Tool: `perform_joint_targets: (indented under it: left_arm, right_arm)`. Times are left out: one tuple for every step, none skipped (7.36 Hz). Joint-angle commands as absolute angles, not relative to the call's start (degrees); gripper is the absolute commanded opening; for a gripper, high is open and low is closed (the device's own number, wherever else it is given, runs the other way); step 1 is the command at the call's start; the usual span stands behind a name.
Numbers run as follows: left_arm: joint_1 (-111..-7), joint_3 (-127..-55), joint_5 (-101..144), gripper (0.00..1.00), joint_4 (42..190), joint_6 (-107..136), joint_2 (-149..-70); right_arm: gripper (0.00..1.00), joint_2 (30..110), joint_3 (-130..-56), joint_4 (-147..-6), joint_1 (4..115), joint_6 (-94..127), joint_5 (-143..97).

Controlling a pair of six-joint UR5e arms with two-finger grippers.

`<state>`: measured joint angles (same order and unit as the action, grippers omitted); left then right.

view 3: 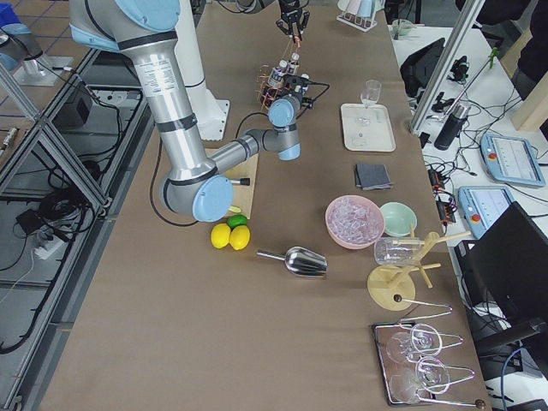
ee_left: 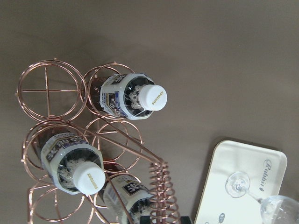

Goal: Take tea from basket to plate

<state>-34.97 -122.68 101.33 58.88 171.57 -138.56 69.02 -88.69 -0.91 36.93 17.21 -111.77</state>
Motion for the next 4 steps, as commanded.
perform_joint_targets:
  left_arm:
    - [-29.3, -117.8, 98.9, 0.0, 58.9, 171.5, -144.6]
    - [-29.0, -115.8, 98.8, 0.0, 58.9, 171.3, -147.5]
    - [-29.2, -115.4, 98.9, 0.0, 58.8, 171.2, -149.3]
    - [-29.3, -115.3, 99.0, 0.0, 58.6, 171.1, -149.8]
  right_arm:
    - [1.0, 71.7, -85.3, 7.8, 38.4, 16.6, -112.3]
    - [1.0, 72.9, -85.9, 8.0, 39.1, 16.6, -112.6]
    - [1.0, 72.3, -86.0, 8.3, 39.6, 16.7, -113.0]
    - [1.0, 71.7, -86.0, 8.8, 40.4, 16.6, -113.0]
